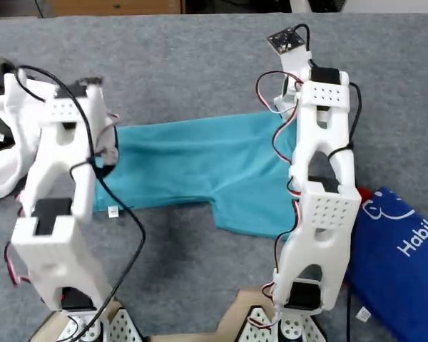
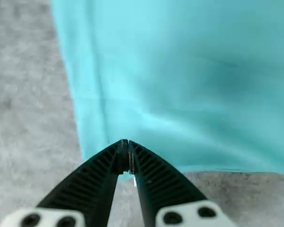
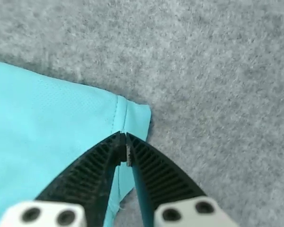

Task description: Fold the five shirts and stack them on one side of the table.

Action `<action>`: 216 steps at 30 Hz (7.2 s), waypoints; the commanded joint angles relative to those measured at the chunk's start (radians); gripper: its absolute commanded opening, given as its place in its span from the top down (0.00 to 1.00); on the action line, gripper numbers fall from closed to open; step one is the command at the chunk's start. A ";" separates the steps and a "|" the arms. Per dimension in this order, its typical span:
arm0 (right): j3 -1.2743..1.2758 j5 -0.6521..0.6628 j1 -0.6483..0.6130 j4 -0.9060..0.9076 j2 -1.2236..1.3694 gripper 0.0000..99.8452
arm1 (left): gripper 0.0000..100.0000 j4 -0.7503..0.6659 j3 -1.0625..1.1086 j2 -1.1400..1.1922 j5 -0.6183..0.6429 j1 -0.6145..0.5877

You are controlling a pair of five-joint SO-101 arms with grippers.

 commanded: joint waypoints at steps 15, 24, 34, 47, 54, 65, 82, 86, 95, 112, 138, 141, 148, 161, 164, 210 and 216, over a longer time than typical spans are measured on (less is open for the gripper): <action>-0.395 0.063 0.073 0.021 0.291 1.00 | 0.98 -0.365 0.476 -0.173 0.015 0.018; -0.645 0.058 0.077 0.152 0.375 1.00 | 0.98 -0.137 0.321 -0.387 0.009 0.028; -1.020 0.058 0.073 0.535 0.383 1.00 | 0.98 -0.342 0.253 -0.463 0.008 0.018; -0.783 0.117 0.220 0.571 0.298 1.00 | 0.98 -0.597 0.103 -0.022 -0.006 -0.129; -0.283 0.299 0.188 0.568 -0.079 1.00 | 0.98 -0.678 0.164 -0.071 0.095 -0.222; 0.812 0.654 0.056 0.358 -0.923 0.99 | 0.98 -1.100 0.595 -0.358 0.115 -0.288; 1.527 0.450 -0.478 0.081 -1.241 0.86 | 0.98 -1.100 0.560 -0.294 0.117 -0.295; 1.506 0.450 -0.475 -0.012 -1.055 0.86 | 0.98 -1.102 0.560 -0.292 0.117 -0.292; 1.360 0.448 -0.469 0.008 -0.977 0.86 | 0.98 -1.106 0.555 -0.277 0.117 -0.282; 1.256 0.470 -0.418 0.222 -1.102 0.86 | 0.98 -1.106 0.543 -0.275 0.117 -0.281; 1.408 0.500 -0.403 -0.132 -0.751 0.85 | 0.98 -1.106 0.543 -0.275 0.117 -0.281; 1.406 0.502 -0.403 -0.132 -0.748 0.86 | 0.98 -1.106 0.543 -0.275 0.117 -0.281; 1.403 0.503 -0.392 -0.123 -0.710 0.86 | 0.98 -1.106 0.546 -0.275 0.115 -0.282; 1.359 0.520 -0.424 -0.078 -0.645 0.85 | 0.98 -1.106 0.545 -0.275 0.115 -0.282; 1.363 0.520 -0.437 -0.078 -0.647 0.85 | 0.98 -1.106 0.545 -0.275 0.115 -0.282; 0.390 0.451 -0.348 0.315 -0.421 1.00 | 0.98 -1.106 0.545 -0.275 0.114 -0.281; 0.136 0.620 -0.348 0.427 -0.209 1.00 | 0.98 -1.106 0.545 -0.275 0.114 -0.281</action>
